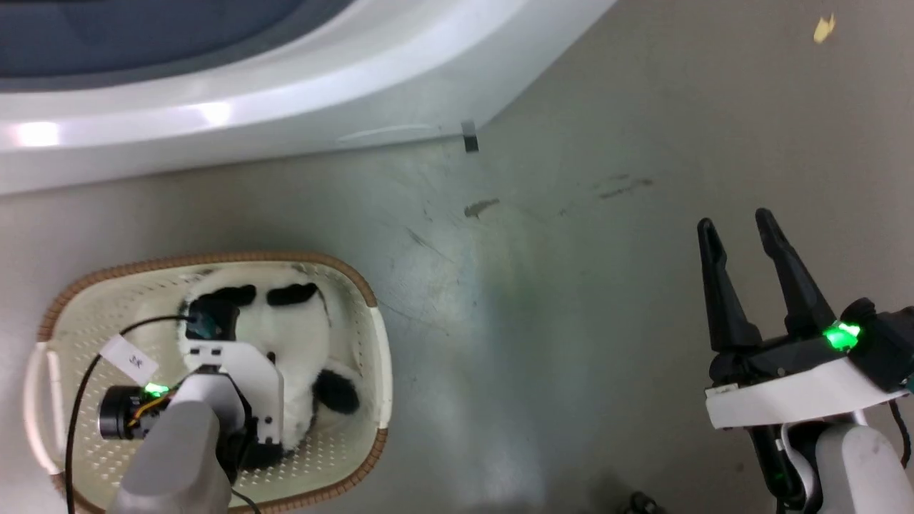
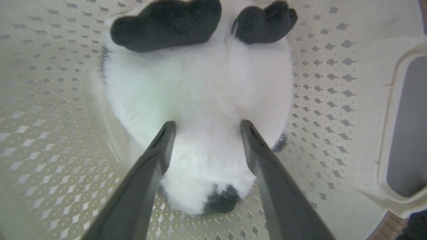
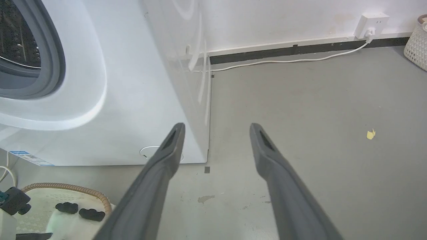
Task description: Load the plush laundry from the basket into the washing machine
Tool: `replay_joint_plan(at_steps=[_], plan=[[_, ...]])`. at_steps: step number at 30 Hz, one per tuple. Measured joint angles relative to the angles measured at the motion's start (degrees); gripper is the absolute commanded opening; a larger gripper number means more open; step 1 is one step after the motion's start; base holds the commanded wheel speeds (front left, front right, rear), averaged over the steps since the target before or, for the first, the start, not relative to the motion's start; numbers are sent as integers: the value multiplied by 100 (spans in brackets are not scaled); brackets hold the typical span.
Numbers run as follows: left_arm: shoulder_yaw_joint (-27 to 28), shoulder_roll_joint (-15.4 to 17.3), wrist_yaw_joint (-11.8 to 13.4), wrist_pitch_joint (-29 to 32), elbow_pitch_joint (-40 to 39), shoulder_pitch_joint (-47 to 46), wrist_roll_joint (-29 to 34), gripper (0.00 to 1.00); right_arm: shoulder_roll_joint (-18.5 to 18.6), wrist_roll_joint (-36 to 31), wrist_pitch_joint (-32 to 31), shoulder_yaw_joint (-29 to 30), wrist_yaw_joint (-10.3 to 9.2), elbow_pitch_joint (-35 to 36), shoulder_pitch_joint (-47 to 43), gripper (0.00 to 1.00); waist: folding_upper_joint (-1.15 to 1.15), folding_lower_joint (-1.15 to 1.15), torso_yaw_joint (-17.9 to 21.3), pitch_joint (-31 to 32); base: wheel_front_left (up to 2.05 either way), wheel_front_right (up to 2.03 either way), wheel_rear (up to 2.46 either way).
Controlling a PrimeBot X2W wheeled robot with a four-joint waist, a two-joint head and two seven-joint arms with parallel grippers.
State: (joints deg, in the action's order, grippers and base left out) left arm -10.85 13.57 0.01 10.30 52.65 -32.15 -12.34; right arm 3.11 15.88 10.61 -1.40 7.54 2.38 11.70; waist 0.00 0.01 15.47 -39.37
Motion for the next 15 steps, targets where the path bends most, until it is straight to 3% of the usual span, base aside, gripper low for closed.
replay_joint_plan(at_steps=[15], plan=[[-202,170,-14,-75,789,-768,-290,100,-1,46,168,-99,0,44,215,100,0,0,271,-837,0,0,0]])
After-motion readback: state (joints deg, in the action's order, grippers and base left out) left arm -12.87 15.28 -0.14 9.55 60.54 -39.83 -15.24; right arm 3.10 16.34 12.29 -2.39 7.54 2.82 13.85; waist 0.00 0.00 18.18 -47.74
